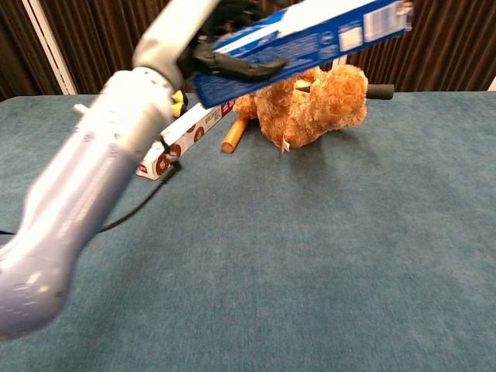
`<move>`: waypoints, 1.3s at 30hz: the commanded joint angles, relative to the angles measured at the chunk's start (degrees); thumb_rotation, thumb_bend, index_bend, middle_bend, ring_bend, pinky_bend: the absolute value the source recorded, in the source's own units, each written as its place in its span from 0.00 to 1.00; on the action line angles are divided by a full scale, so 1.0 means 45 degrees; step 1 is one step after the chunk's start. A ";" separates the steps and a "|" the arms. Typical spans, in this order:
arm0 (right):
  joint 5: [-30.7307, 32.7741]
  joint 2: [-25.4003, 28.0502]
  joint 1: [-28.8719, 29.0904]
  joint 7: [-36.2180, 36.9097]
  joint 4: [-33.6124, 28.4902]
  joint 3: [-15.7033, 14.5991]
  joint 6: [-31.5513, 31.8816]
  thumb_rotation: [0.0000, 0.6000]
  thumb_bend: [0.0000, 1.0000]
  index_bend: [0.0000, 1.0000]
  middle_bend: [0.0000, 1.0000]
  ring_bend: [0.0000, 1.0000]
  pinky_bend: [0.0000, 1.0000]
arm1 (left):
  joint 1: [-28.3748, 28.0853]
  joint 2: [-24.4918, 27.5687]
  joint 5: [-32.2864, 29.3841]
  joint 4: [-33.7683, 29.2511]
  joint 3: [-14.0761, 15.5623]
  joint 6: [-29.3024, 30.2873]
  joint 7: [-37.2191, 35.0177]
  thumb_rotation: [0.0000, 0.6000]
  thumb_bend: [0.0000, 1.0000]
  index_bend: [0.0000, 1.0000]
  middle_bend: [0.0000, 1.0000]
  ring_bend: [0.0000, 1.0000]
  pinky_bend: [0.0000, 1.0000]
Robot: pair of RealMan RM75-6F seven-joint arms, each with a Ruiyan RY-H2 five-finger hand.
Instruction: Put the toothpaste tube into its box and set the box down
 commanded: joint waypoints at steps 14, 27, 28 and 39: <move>0.2077 -0.1520 -0.1572 0.1070 -0.0453 -0.0129 0.1063 1.00 0.39 0.00 0.29 0.20 0.14 | 0.2788 0.2779 0.0690 -0.1085 0.1942 0.1223 -0.1502 1.00 0.38 0.30 0.45 0.41 0.50; 0.2484 -0.1727 -0.1927 0.1314 -0.1185 -0.0137 0.1016 1.00 0.39 0.00 0.29 0.20 0.14 | 0.4580 0.3203 0.1278 0.0019 0.4018 0.1106 -0.2299 1.00 0.38 0.30 0.45 0.41 0.50; 0.2471 -0.1708 -0.1920 0.1288 -0.1249 -0.0109 0.1021 1.00 0.39 0.00 0.29 0.20 0.14 | 0.4679 0.3164 0.1296 0.0178 0.4139 0.1038 -0.2320 1.00 0.38 0.30 0.45 0.41 0.50; 0.2329 -0.1683 -0.1994 0.1071 -0.1683 -0.0090 0.0985 1.00 0.39 0.00 0.29 0.20 0.14 | 0.5215 0.2670 0.0906 0.1886 0.4517 -0.0331 -0.2111 1.00 0.35 0.28 0.40 0.36 0.47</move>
